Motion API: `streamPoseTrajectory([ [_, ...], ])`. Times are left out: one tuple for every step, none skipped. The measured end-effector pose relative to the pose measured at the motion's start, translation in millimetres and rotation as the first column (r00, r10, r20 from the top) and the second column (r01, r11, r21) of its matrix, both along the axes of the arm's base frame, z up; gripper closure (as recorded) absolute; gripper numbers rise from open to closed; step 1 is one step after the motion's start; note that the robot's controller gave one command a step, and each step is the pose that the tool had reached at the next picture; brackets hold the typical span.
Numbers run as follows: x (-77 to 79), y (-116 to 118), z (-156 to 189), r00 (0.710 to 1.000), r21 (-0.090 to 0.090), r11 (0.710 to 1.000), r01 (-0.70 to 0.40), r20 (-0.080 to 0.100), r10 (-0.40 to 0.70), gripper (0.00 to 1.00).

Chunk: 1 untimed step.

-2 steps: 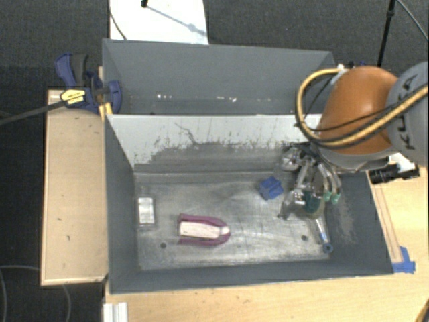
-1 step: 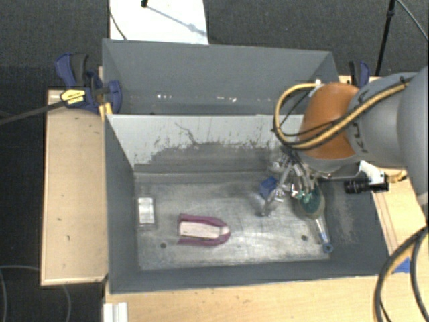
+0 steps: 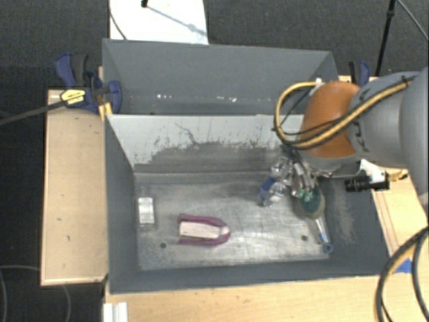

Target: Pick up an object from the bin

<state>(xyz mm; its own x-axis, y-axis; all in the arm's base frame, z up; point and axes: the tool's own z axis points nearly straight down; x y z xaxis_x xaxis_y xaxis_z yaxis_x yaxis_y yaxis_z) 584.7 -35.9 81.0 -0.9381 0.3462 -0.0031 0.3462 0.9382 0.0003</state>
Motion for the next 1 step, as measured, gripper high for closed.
streamPoseTrajectory([
  [-10.5, -12.8, 150.4, 0.998, -0.001, 0.998, -0.062, 0.008, 0.062, 1.00],
])
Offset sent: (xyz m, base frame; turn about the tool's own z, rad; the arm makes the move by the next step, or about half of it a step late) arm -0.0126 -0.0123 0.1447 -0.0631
